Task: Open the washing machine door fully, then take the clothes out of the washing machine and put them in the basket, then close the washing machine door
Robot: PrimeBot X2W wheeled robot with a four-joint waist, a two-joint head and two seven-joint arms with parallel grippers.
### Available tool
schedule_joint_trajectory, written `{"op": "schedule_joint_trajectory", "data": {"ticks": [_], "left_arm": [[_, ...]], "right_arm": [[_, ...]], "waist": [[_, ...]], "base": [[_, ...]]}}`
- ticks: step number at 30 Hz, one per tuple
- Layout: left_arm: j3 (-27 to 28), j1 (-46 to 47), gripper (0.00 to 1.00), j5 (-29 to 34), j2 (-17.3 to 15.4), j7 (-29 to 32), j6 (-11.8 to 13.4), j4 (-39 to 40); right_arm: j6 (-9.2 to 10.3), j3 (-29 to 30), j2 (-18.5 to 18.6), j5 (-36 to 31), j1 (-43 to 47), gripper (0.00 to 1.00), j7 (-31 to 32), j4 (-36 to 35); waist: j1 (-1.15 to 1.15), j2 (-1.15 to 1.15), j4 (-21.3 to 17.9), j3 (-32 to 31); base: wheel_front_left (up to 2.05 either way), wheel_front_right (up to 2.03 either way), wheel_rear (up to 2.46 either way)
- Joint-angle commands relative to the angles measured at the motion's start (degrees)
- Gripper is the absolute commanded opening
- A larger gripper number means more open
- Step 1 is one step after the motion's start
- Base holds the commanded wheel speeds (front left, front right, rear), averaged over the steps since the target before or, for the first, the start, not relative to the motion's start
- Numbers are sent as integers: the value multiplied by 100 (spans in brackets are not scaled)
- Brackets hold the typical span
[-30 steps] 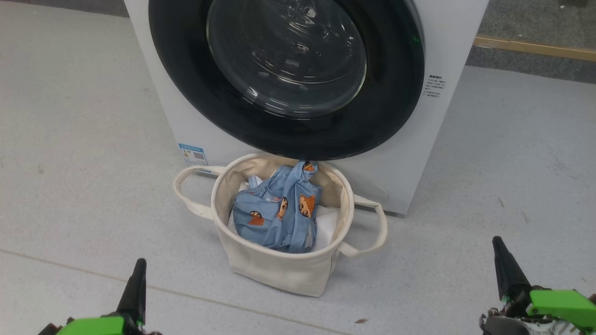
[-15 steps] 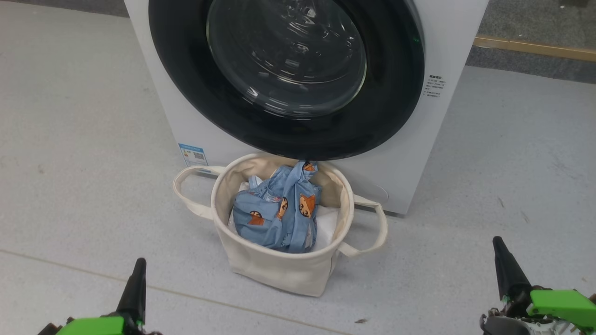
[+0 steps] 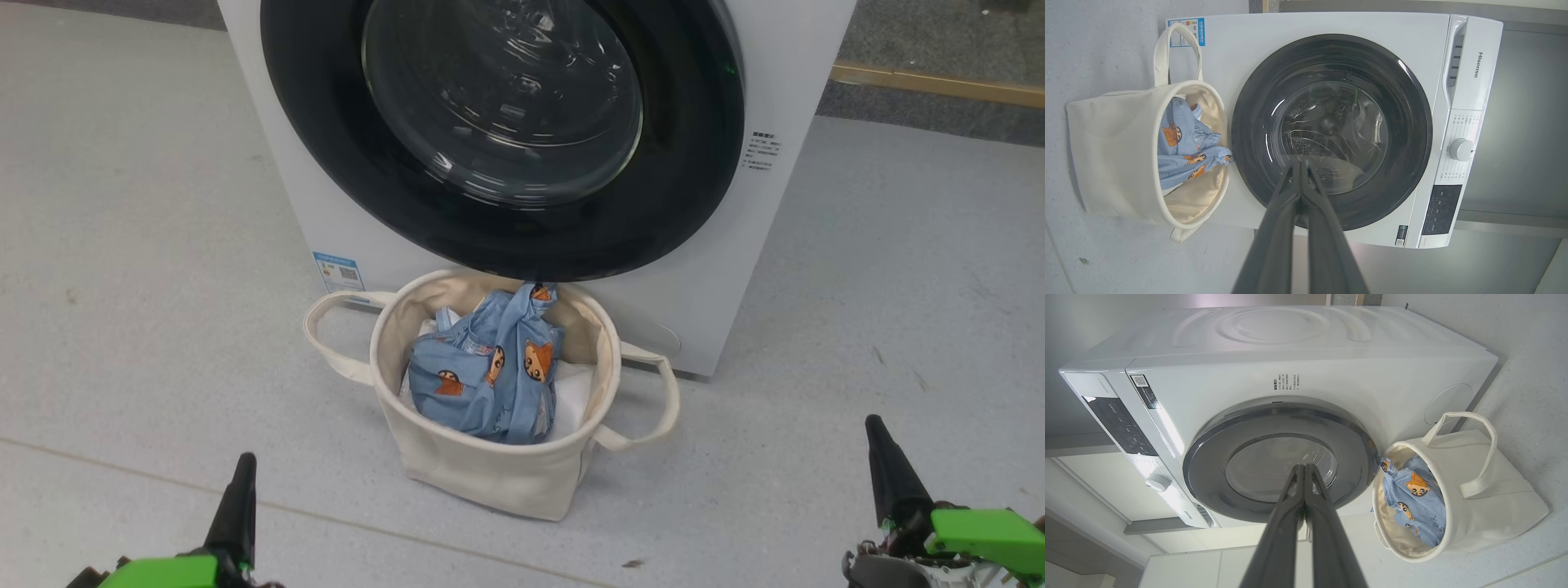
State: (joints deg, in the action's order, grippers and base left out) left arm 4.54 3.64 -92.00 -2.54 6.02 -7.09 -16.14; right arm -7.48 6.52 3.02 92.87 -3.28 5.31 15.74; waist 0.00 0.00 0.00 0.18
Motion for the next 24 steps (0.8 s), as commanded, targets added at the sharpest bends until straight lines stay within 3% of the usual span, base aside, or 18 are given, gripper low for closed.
{"op": "schedule_joint_trajectory", "data": {"ticks": [1,24], "left_arm": [[199,255,0,-16,-33,48,-40,209],[198,255,0,-17,-33,48,-40,209]], "right_arm": [[-1,-93,55,6,-281,0,43,-176],[-1,-66,36,-16,-284,0,64,-175]], "waist": [[0,0,0,0],[0,0,0,0]], "base": [[0,0,0],[0,0,0]]}}
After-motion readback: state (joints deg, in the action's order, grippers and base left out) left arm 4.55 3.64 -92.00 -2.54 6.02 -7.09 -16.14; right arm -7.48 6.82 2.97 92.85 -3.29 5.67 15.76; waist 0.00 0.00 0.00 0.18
